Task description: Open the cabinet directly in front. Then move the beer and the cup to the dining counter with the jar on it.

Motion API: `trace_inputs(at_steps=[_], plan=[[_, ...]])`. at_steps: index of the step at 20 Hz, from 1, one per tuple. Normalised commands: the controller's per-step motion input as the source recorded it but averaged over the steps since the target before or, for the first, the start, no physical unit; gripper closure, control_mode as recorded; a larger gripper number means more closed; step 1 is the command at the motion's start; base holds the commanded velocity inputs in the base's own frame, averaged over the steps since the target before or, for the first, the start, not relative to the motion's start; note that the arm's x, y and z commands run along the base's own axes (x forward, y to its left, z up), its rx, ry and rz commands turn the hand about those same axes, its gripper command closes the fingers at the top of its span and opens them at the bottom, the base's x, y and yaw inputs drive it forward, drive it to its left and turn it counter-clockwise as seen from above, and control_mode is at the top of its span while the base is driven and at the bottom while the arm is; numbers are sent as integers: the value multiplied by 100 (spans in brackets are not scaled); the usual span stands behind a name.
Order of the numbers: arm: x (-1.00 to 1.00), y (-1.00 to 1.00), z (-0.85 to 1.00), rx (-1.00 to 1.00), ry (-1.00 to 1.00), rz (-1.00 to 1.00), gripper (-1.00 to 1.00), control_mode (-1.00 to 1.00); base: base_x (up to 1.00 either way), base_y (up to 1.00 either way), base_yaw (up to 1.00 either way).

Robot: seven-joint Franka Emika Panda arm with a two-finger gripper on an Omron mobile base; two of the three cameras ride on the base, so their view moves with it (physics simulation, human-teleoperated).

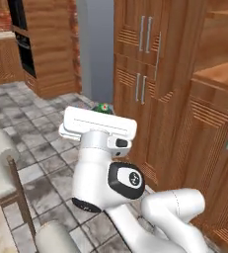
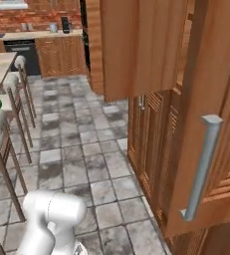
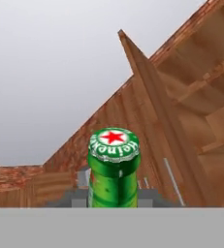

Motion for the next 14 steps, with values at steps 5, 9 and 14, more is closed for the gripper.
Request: trace_inputs(at_steps=[5,9,14], plan=[[0,0,0,0,0,0,100,100,-4,0,99],[0,0,0,0,0,0,100,100,0,-1,85],[0,0,0,0,0,0,100,100,15,-37,61]])
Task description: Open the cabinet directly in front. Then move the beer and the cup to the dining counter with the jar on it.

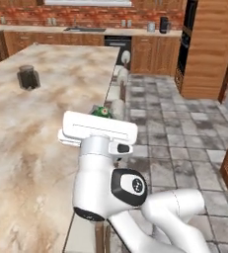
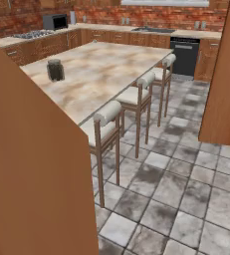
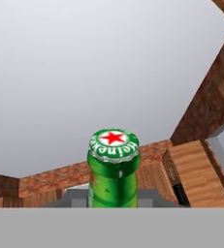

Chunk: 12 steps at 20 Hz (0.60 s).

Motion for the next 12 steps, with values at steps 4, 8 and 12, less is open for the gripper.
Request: trace_inputs(at_steps=[4,8,12], plan=[[0,0,0,0,0,0,100,100,75,-71,25],[0,0,0,0,0,0,100,100,100,-73,16],[0,0,0,0,0,0,100,100,98,-65,20]])
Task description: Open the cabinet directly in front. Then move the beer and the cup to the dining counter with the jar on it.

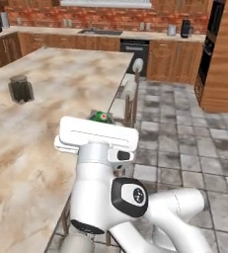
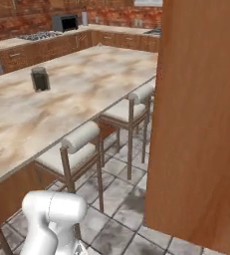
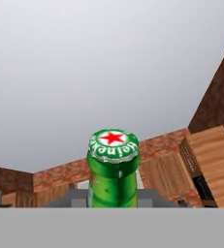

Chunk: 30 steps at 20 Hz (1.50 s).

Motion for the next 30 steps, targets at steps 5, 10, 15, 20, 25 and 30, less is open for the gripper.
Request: trace_inputs(at_steps=[5,10,15,20,25,30], plan=[[0,0,0,0,0,0,100,100,40,-44,57],[0,0,0,0,0,0,100,100,0,-14,78],[0,0,0,0,0,0,100,100,25,-68,53],[0,0,0,0,0,0,100,100,86,-62,33],[0,0,0,0,0,0,100,100,97,-50,47],[0,0,0,0,0,0,100,100,100,-22,39]])
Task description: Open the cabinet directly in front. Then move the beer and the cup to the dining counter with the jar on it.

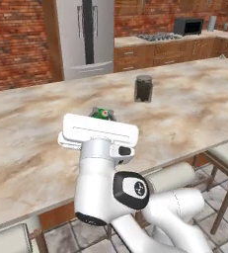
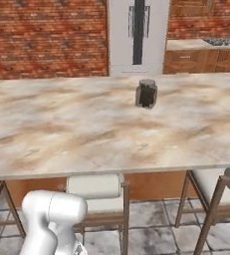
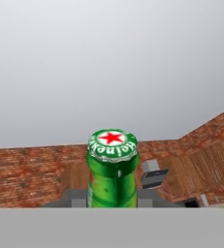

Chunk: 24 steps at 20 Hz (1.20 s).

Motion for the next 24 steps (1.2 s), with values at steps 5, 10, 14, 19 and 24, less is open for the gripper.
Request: trace_inputs(at_steps=[5,10,14,19,24], plan=[[0,0,0,0,0,0,100,100,43,-53,14],[0,0,0,0,0,0,100,100,-8,-100,8],[0,0,0,0,0,0,100,100,7,-100,10],[0,0,0,0,0,0,100,100,46,-97,12],[0,0,0,0,0,0,100,100,91,-88,12]])
